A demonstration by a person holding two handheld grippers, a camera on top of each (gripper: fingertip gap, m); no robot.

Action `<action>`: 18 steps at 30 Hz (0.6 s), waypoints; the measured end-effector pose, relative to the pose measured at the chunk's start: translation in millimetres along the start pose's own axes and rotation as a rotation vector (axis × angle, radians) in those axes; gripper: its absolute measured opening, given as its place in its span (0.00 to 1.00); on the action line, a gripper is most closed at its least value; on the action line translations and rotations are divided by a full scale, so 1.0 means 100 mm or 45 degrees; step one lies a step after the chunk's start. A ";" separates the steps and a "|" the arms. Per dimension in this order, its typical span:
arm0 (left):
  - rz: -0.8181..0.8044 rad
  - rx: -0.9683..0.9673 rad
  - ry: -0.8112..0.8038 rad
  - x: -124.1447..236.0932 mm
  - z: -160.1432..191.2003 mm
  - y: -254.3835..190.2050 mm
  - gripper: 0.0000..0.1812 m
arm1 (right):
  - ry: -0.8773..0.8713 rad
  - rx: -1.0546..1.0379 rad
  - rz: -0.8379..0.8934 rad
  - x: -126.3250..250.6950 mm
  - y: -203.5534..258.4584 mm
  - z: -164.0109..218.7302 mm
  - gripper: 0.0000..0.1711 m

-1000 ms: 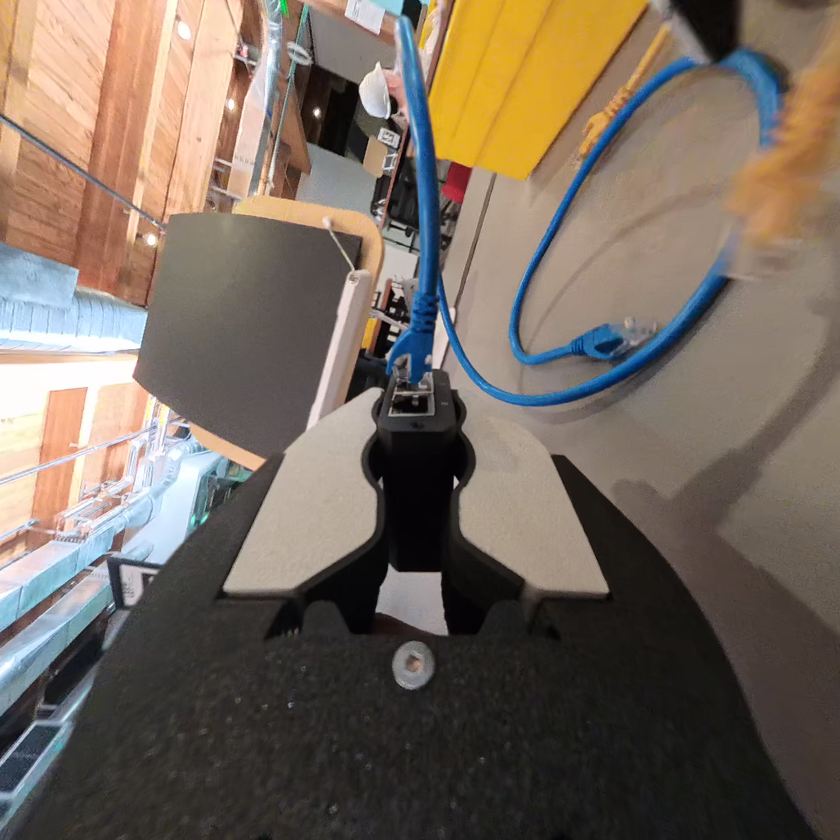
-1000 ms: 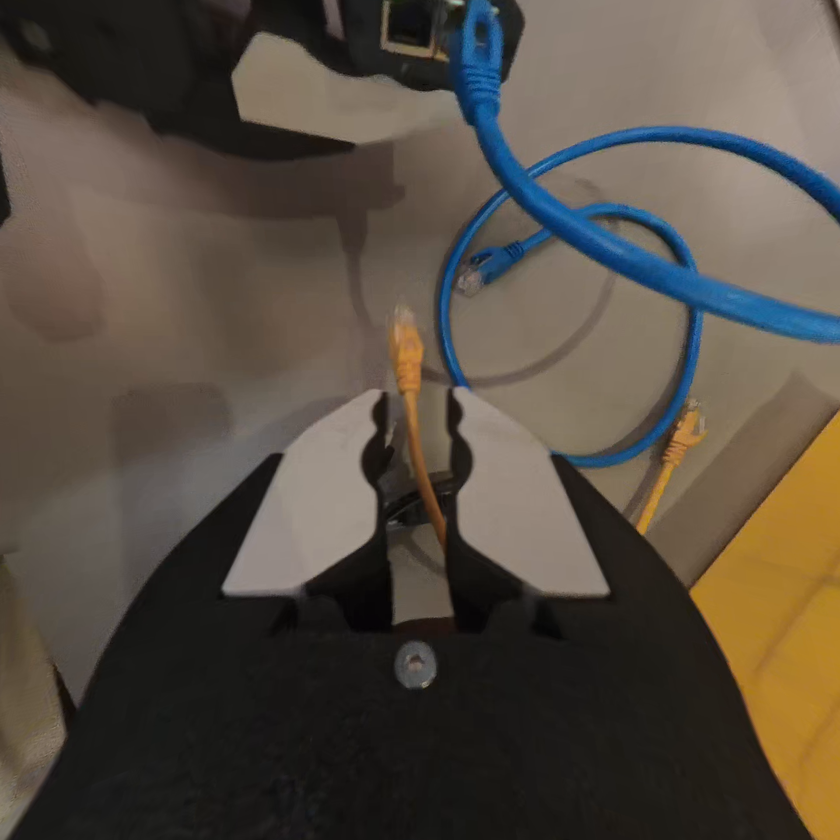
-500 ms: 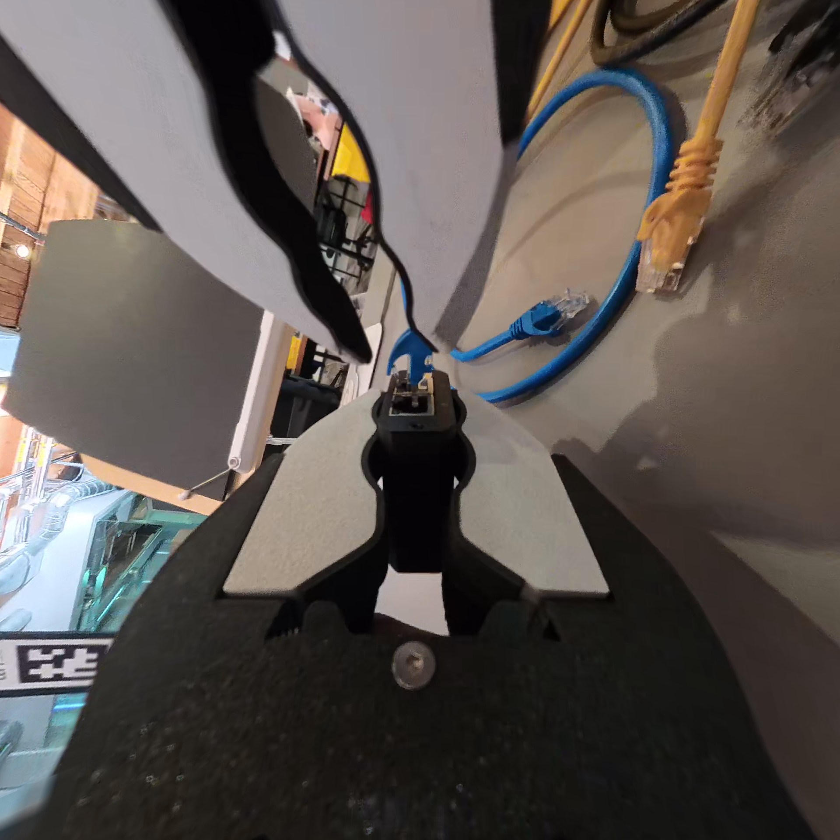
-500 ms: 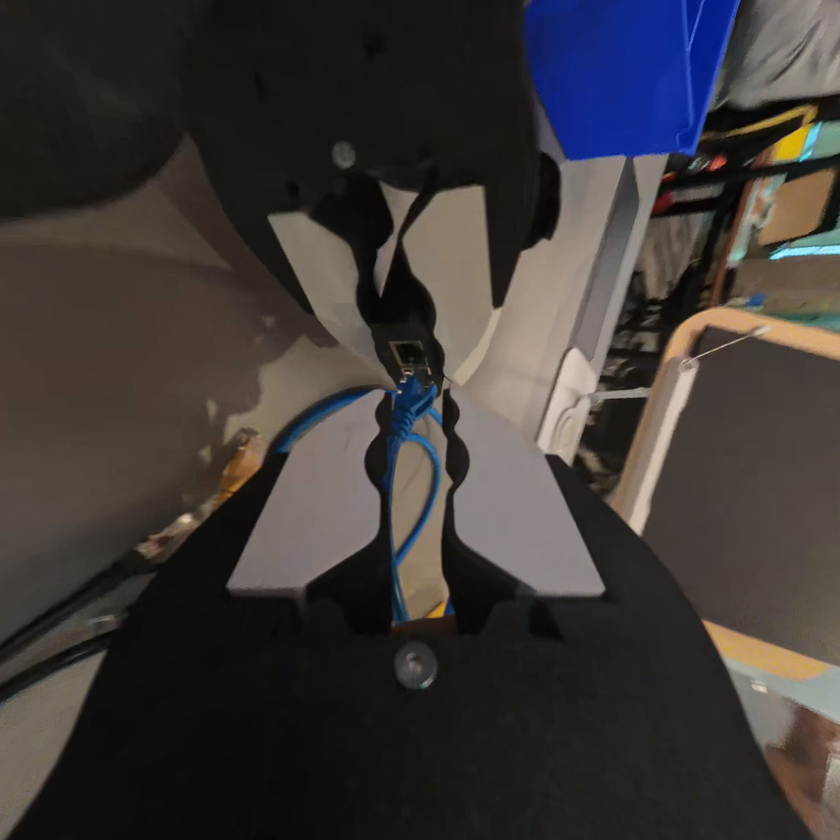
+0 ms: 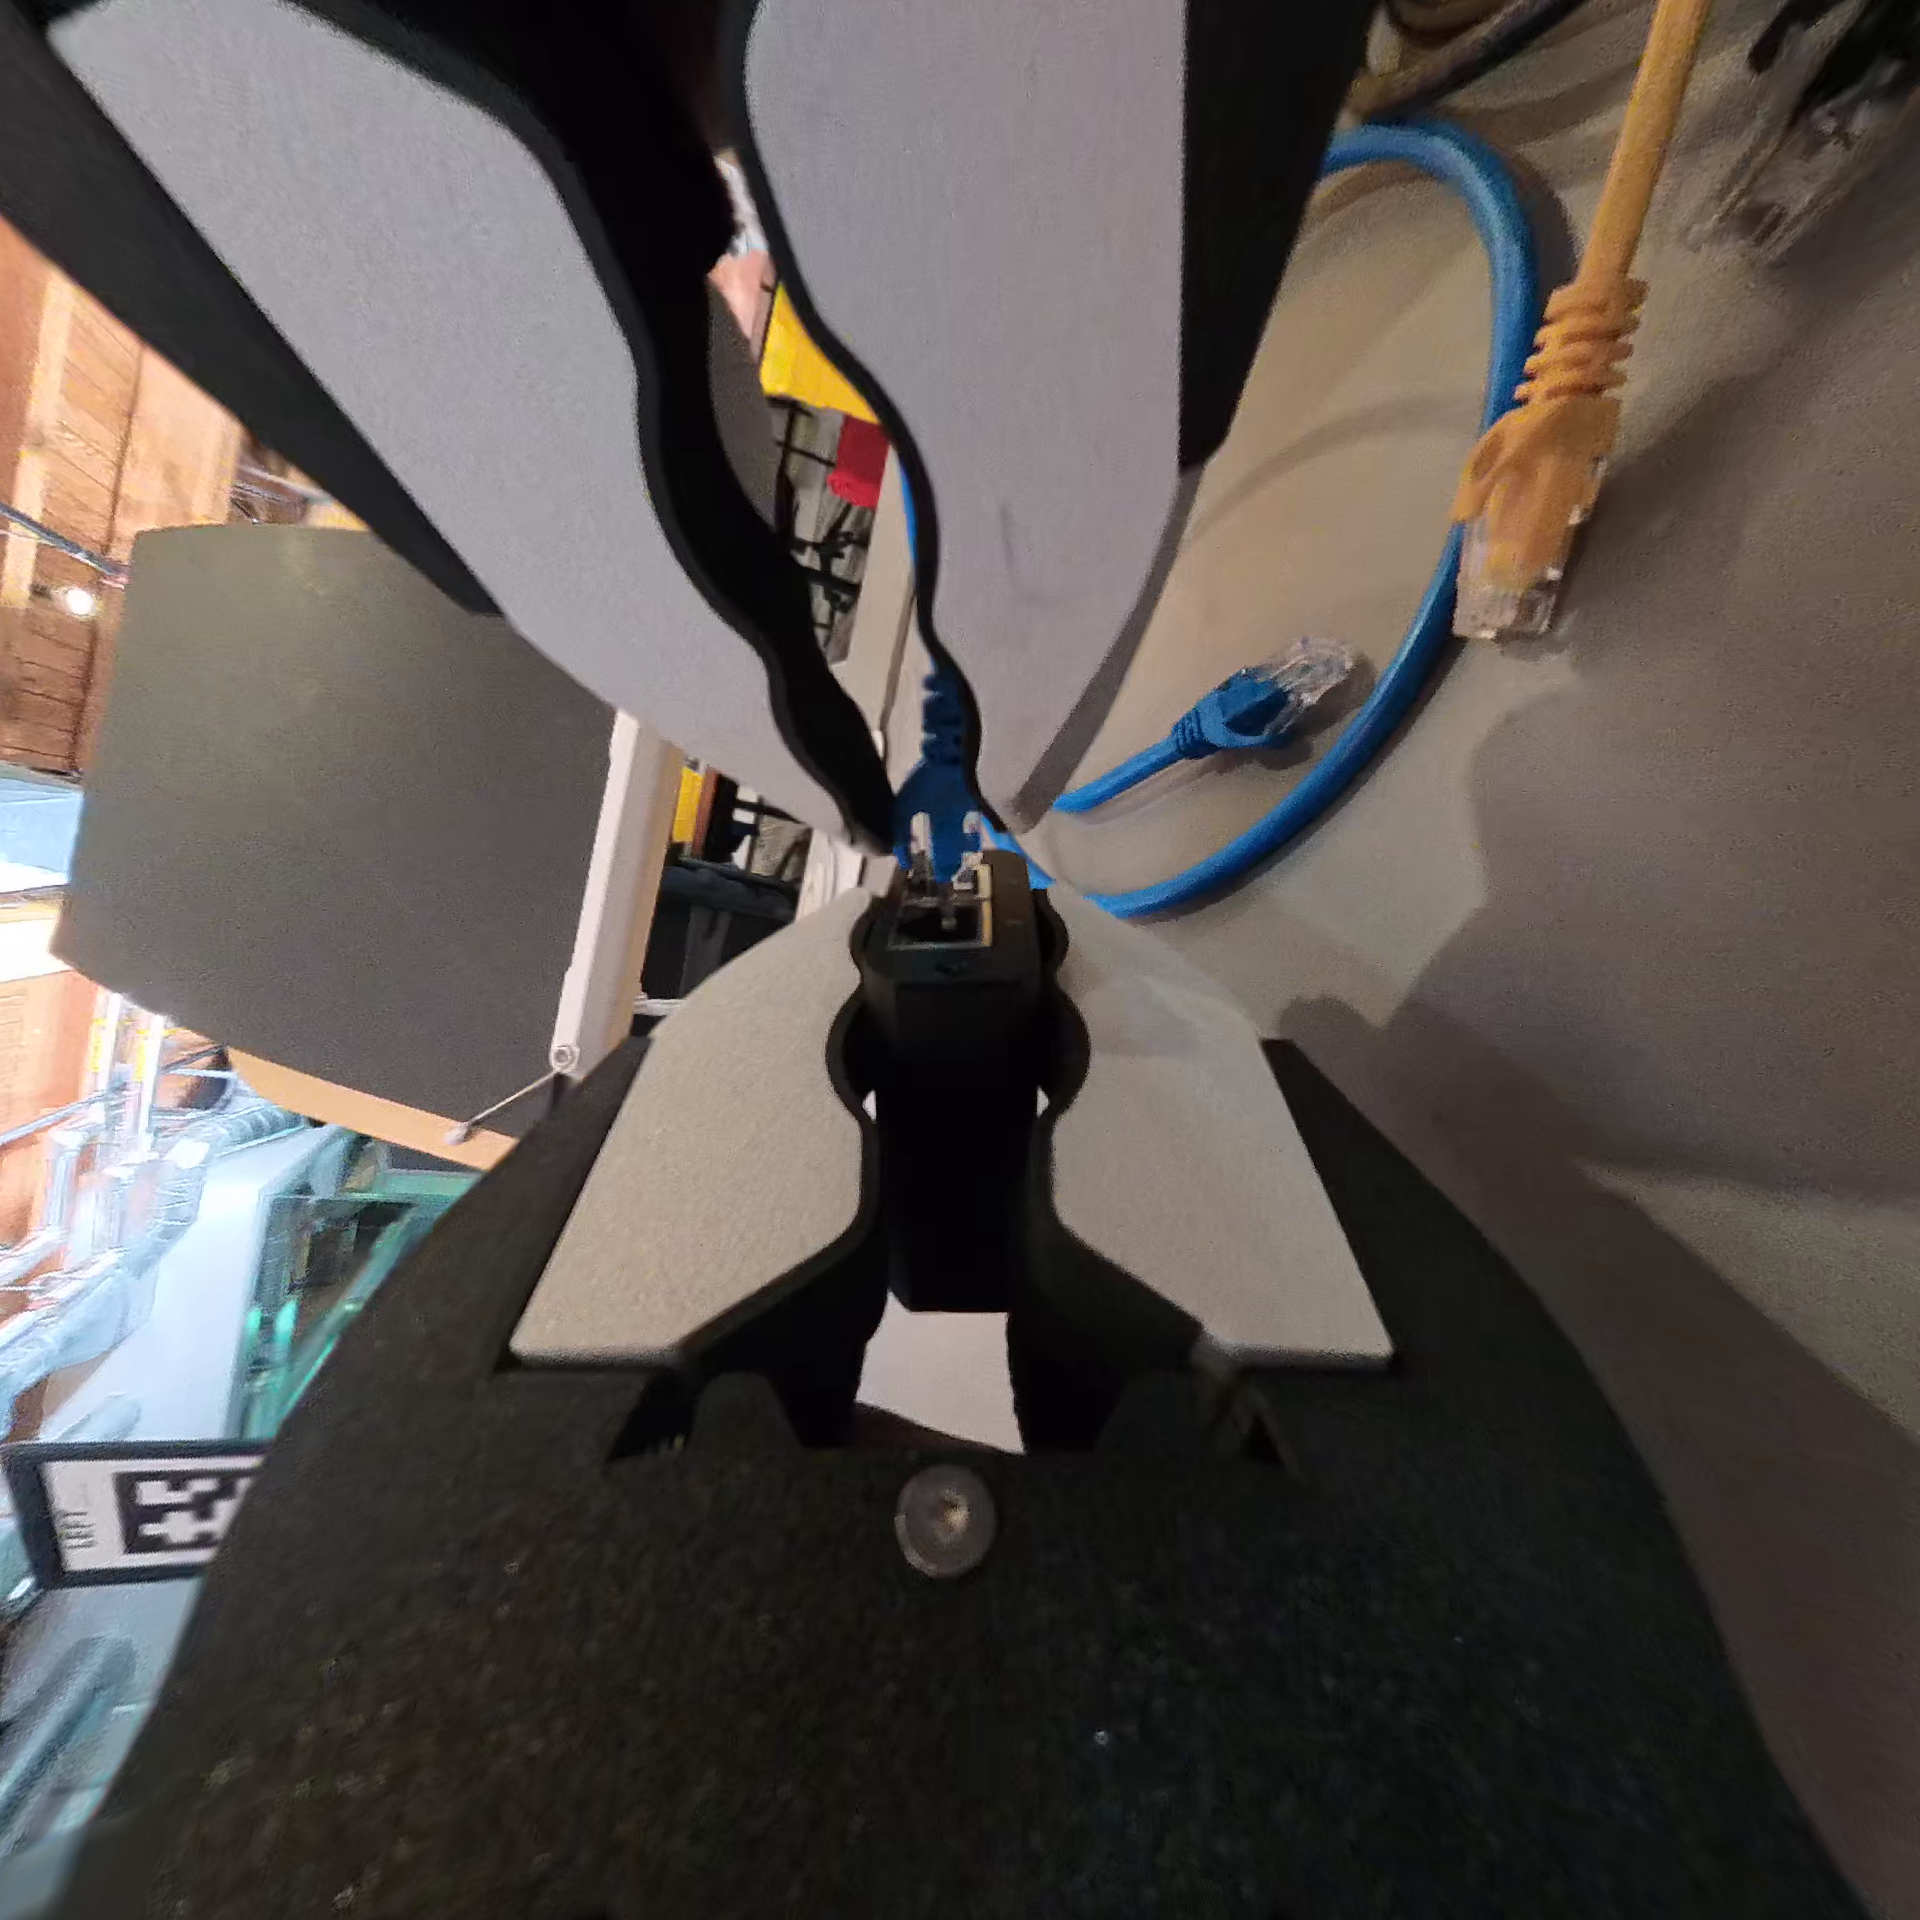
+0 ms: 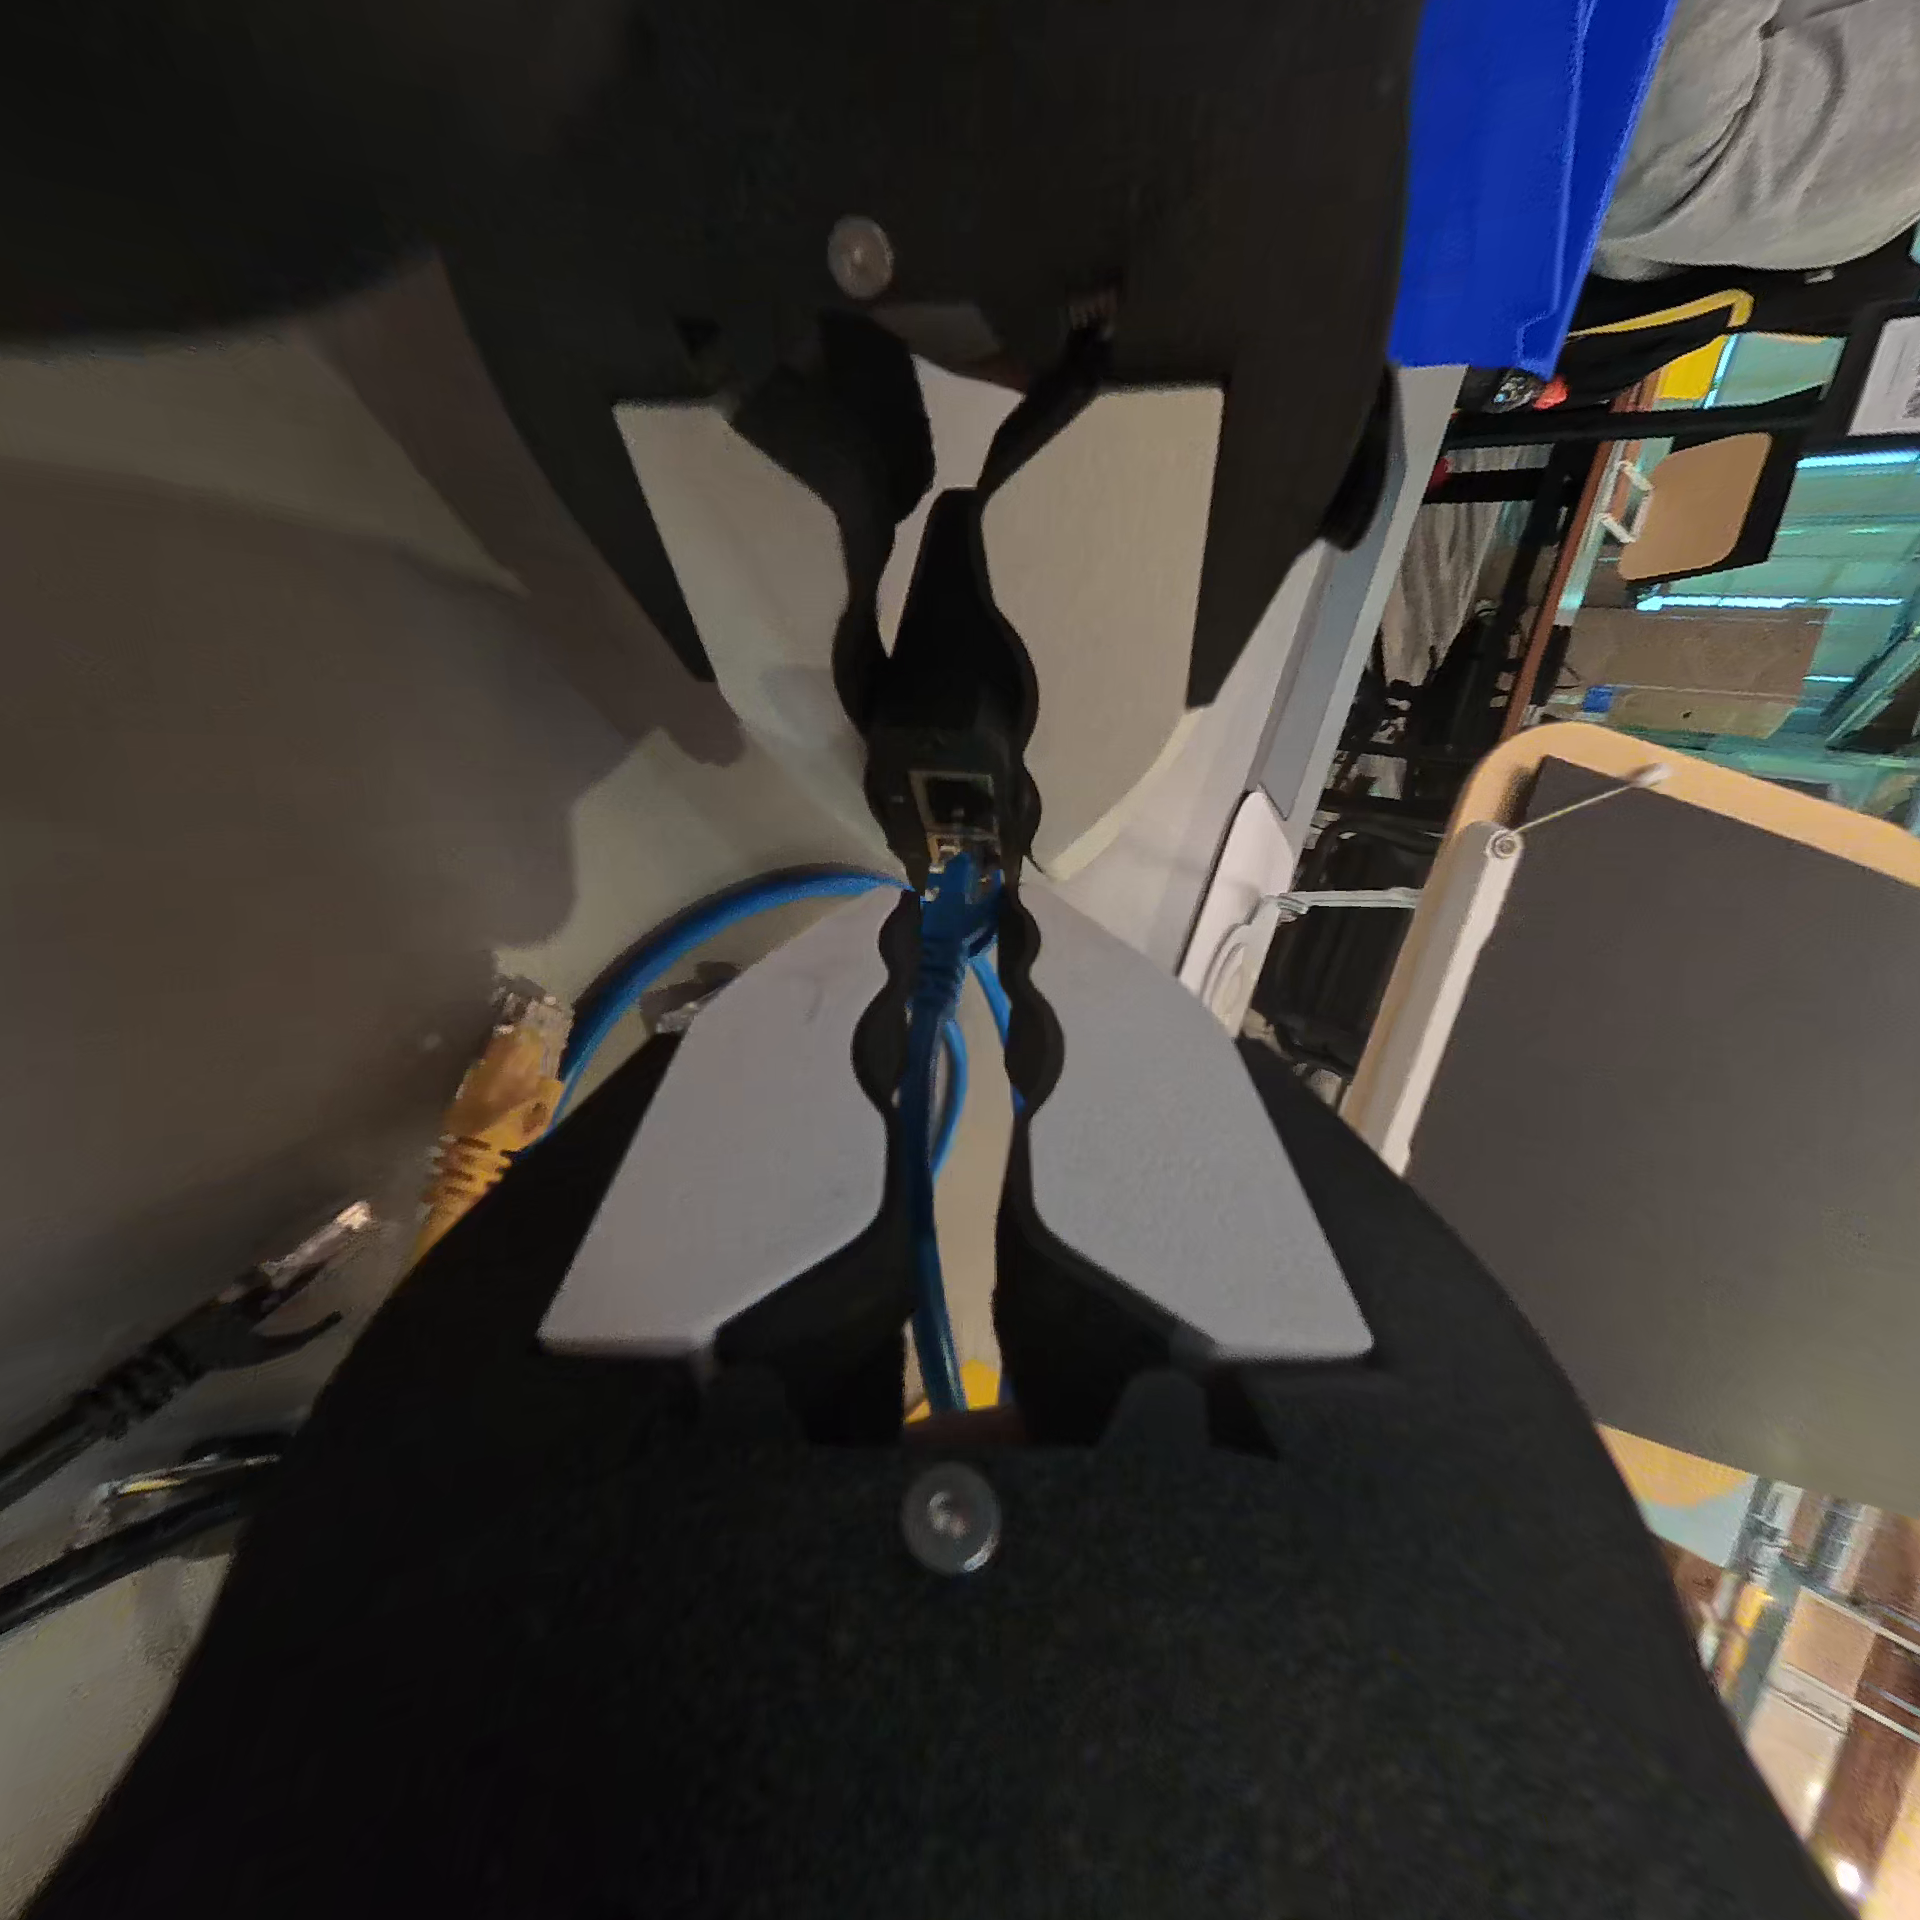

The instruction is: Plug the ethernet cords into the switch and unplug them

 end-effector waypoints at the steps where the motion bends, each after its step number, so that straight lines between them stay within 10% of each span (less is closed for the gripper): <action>1: -0.001 -0.008 0.011 -0.01 0.00 0.00 0.14 | 0.007 0.006 -0.003 -0.01 -0.01 0.00 0.08; 12: -0.018 -0.001 0.028 -0.03 -0.02 -0.02 0.14 | -0.043 -0.048 0.014 -0.01 0.01 0.05 0.08; 18: -0.095 -0.086 0.039 -0.04 0.00 0.00 0.14 | -0.204 -0.559 -0.133 0.03 -0.12 0.10 0.12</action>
Point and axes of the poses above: each gripper's, where its closed fingertips meet, x back along the fingers, z out of its underside, y = z × x across the jaws, the point moved 10 cm from there along x, back along the fingers, and after that the axes turned 8 degrees about -z, right-handed, at the moved point
